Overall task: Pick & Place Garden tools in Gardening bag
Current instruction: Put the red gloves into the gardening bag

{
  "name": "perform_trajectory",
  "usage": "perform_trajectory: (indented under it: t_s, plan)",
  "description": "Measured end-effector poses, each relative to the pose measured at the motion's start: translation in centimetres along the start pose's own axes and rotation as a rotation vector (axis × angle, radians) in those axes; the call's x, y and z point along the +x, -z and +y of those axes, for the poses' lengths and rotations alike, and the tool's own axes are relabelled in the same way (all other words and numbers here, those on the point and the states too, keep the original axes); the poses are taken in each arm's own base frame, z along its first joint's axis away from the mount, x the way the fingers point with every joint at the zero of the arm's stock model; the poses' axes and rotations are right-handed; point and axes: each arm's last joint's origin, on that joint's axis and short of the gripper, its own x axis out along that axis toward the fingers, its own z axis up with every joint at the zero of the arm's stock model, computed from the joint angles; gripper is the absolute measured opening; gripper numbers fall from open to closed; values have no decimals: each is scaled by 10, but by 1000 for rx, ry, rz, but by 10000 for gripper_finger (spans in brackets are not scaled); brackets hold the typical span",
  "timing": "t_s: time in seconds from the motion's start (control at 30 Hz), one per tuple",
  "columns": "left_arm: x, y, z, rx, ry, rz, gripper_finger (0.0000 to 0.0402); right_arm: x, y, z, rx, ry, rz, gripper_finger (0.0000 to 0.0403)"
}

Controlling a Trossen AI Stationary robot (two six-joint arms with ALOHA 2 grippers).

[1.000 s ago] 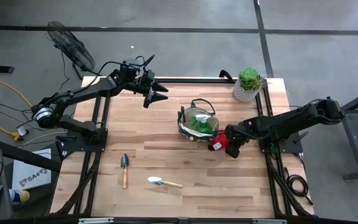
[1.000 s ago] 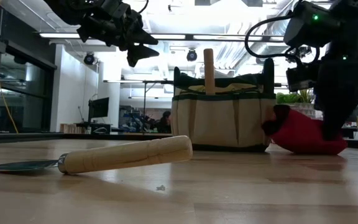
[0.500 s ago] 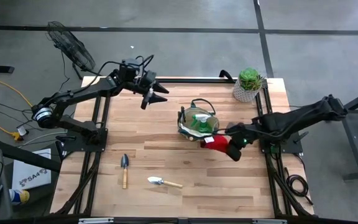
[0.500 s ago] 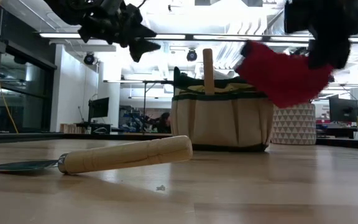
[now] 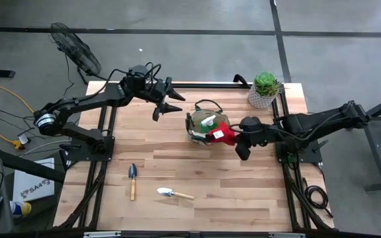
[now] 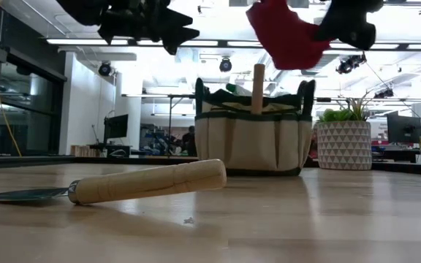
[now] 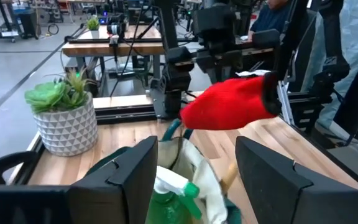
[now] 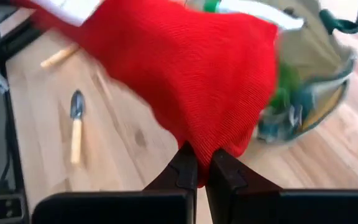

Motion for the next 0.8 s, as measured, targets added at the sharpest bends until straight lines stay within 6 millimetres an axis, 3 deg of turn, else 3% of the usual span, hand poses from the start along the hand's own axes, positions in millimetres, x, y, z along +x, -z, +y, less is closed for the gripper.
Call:
perform_trajectory:
  t_s: [0.43, 0.8]
  plan:
    - [7, -10, -6, 72, -25, -69, 212, 7, -37, -9, 17, 68, -295, 4]
    - [6, -15, -5, 110, -78, -109, 212, 45, -78, -11, -32, 32, -508, 4]
